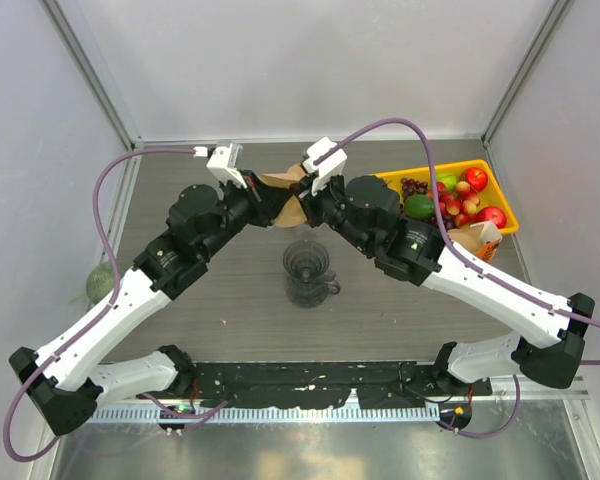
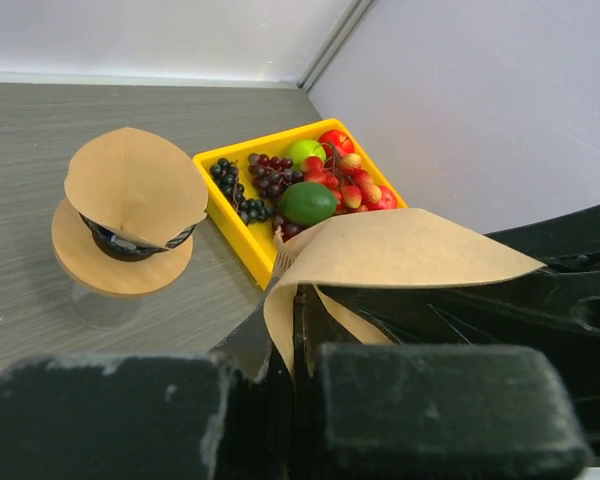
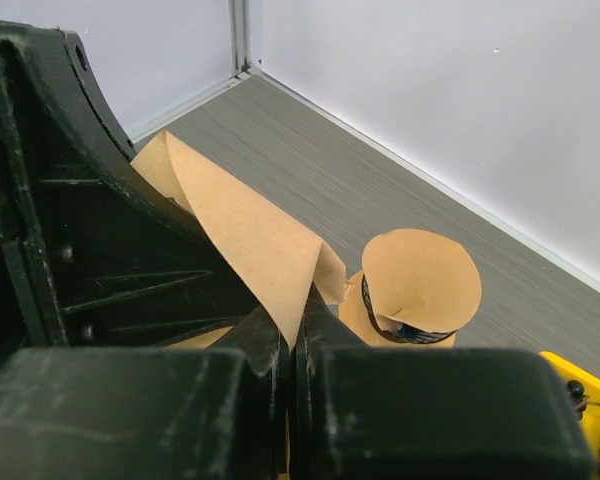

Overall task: Place the coffee filter in the dripper
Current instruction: Adjust the coffee filter.

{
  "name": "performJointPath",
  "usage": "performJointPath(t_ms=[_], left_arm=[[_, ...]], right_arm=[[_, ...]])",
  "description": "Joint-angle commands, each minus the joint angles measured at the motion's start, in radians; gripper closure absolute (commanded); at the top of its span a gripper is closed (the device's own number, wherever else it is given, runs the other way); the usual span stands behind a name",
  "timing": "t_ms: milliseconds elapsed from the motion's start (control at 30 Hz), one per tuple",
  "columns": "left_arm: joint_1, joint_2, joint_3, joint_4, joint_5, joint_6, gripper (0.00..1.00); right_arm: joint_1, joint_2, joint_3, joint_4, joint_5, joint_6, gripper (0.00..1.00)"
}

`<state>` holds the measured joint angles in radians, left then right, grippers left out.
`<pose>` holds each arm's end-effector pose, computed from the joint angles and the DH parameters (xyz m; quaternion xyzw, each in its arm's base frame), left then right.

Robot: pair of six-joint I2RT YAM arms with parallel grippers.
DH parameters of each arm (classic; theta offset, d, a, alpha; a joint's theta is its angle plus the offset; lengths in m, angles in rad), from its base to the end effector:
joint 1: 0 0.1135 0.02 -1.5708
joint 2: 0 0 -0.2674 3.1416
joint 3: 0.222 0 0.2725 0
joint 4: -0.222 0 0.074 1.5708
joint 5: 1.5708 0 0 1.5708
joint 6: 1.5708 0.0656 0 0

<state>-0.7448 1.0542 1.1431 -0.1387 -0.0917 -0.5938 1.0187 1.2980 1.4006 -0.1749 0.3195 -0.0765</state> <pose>0.2147 -0.1898 0.4224 0.0231 0.7241 -0.4012 0.5606 0.1970 0.2805 0.4481 -0.2839 0.6736 0.2014 0.6520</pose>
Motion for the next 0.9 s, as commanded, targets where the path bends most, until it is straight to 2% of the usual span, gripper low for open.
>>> performJointPath(t_ms=[0, 67, 100, 167, 233, 400, 567, 667, 800, 867], left_arm=[[-0.002, -0.014, 0.026, 0.045, 0.035, 0.046, 1.0], [-0.002, -0.031, 0.017, 0.066, 0.061, 0.084, 1.0], [-0.002, -0.04, 0.012, 0.068, 0.073, 0.1, 0.96], [-0.002, -0.063, 0.009, 0.042, 0.067, 0.13, 0.74], [-0.001, -0.095, -0.005, 0.01, 0.037, 0.152, 0.61], [0.002, -0.137, -0.02, -0.028, 0.023, 0.204, 0.57], [0.002, -0.112, 0.001, -0.064, 0.02, 0.204, 0.56], [0.002, -0.082, 0.02, -0.081, 0.02, 0.204, 0.52], [0.002, -0.048, 0.049, -0.088, 0.027, 0.192, 0.55], [0.002, -0.037, 0.053, -0.075, 0.038, 0.184, 0.65]], right_arm=[[0.0, 0.001, 0.049, 0.025, -0.031, -0.011, 0.95], [-0.005, -0.009, 0.038, 0.022, -0.033, -0.012, 0.95], [-0.014, -0.009, 0.038, 0.012, -0.036, -0.012, 0.95], [-0.026, -0.016, 0.037, 0.0, -0.025, -0.011, 0.95], [-0.038, -0.022, 0.037, -0.009, -0.01, -0.011, 0.95], [-0.054, -0.029, 0.028, -0.038, -0.045, 0.01, 0.95], [-0.052, -0.02, 0.029, -0.041, -0.054, 0.03, 0.95], [-0.052, -0.008, 0.049, -0.052, -0.062, 0.044, 0.95], [-0.051, 0.007, 0.063, -0.061, -0.063, 0.06, 0.95], [-0.048, 0.017, 0.07, -0.074, -0.066, 0.066, 0.95]])
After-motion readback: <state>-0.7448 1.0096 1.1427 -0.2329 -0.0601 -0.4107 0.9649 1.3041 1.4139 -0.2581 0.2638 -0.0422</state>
